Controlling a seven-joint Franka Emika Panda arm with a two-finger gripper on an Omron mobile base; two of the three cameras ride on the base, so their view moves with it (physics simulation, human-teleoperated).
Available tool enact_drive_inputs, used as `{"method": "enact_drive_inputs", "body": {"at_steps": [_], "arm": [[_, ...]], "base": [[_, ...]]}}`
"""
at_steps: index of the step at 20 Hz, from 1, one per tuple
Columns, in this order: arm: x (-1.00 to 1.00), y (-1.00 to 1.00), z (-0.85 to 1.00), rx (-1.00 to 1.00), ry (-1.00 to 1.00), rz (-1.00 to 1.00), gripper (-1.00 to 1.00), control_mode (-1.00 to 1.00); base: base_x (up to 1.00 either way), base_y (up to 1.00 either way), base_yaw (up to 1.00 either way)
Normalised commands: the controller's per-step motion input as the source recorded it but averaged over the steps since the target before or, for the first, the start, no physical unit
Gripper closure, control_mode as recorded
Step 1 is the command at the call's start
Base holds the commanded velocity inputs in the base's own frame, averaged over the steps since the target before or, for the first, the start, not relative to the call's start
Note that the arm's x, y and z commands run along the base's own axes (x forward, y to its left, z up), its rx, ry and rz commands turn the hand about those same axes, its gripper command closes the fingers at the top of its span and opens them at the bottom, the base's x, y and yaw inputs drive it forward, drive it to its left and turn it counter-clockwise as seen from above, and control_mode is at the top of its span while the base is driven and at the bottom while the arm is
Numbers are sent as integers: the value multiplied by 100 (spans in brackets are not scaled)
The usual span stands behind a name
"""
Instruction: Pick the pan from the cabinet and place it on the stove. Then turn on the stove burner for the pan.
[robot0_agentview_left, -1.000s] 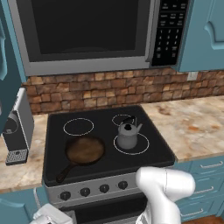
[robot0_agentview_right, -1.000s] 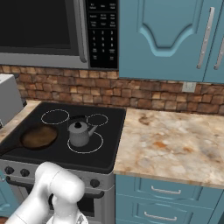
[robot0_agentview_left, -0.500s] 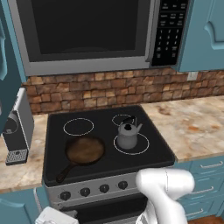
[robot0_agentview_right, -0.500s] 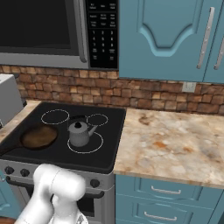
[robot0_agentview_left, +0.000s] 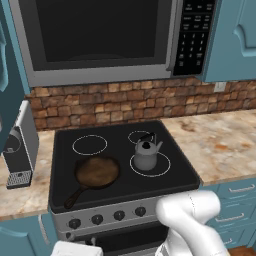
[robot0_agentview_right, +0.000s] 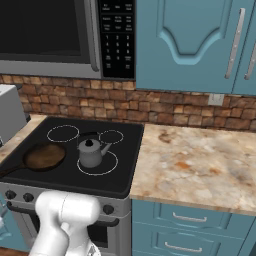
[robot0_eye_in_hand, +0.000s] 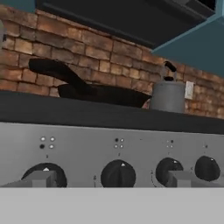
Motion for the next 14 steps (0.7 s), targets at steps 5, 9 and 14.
{"method": "enact_drive_inputs", "body": {"at_steps": [5,9,14], "arm": [[3,-2,6,6,-10,21,-100,-100],[9,4,0,7,-5,15,-100,-100],[3,2,0,3,-2,11,-100,-100]], "base": [[0,0,0],[0,0,0],[0,0,0]]}}
